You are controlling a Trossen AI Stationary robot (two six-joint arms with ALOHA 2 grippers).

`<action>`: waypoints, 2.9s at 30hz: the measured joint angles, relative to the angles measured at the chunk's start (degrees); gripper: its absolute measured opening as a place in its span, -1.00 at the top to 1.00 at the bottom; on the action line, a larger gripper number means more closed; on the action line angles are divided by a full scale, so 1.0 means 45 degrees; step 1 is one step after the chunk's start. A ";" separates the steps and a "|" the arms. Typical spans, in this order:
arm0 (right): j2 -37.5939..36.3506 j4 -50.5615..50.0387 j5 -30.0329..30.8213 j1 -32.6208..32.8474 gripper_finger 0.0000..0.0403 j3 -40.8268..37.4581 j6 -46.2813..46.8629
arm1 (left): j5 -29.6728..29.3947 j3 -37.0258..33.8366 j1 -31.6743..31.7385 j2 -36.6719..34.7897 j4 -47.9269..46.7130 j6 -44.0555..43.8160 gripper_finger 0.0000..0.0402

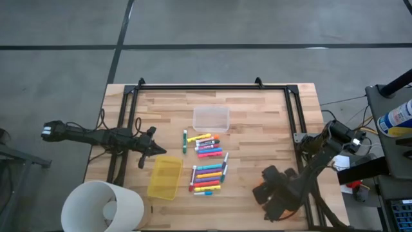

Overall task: Pick & Place Markers
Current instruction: Put the small purple highlighter pen into the orange bin

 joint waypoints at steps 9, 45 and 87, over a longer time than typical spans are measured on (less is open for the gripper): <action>0.0010 0.1366 0.0865 -0.1745 0.06 0.0128 -0.4096 | -0.0004 -0.0002 0.0002 0.0005 0.0004 0.0000 1.00; 0.0092 0.7154 -0.0850 -0.7952 0.32 -0.0568 -3.0373 | -0.0002 -0.0001 0.0000 0.0003 0.0004 0.0000 1.00; 0.0097 1.3491 -0.3569 -0.9334 0.48 -0.5055 -3.2702 | -0.0003 -0.0004 0.0001 0.0001 0.0004 0.0000 1.00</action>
